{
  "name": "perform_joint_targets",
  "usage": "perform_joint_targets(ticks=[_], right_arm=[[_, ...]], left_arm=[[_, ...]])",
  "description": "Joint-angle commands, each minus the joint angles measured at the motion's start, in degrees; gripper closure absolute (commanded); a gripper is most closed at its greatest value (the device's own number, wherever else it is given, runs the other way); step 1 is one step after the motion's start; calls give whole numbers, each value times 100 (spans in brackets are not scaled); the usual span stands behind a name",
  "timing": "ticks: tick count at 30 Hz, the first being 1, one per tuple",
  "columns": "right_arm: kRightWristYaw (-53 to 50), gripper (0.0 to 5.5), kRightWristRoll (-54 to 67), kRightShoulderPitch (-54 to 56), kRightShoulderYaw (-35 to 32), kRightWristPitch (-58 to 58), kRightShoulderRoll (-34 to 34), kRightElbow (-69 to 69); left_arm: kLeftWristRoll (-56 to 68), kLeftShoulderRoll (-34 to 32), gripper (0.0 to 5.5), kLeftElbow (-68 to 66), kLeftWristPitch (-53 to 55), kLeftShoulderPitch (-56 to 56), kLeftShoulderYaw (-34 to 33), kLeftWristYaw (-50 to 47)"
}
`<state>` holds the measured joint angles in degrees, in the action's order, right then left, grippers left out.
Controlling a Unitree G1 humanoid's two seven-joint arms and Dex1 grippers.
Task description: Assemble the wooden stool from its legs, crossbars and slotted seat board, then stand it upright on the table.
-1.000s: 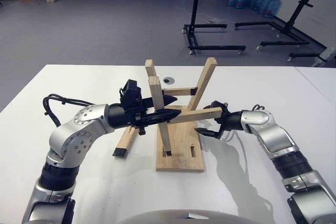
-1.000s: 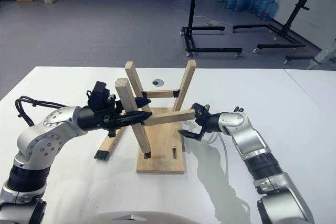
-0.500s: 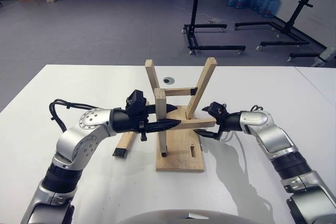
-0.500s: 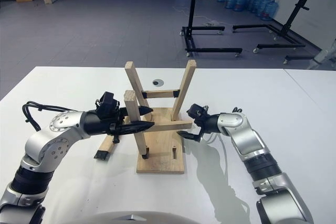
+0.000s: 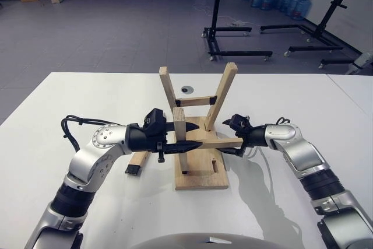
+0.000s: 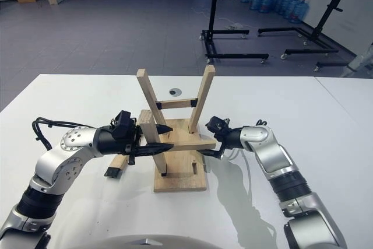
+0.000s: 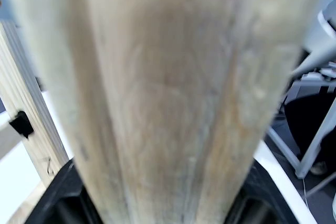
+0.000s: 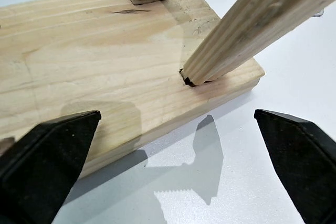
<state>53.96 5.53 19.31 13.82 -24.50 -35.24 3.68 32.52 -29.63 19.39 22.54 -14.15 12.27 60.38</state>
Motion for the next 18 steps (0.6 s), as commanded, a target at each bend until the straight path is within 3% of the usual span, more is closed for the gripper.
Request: perform_joint_targets(ticks=[1,18], right_arm=[[-15,10,-16,-62,38,-51,34,-104],[-294,10,44,-633,118,-339,292,-640]], left_arm=[[-412,-185,346,-82,-126,97,208,77],[-1659,-714,346,-381,-530,420,1501,183]])
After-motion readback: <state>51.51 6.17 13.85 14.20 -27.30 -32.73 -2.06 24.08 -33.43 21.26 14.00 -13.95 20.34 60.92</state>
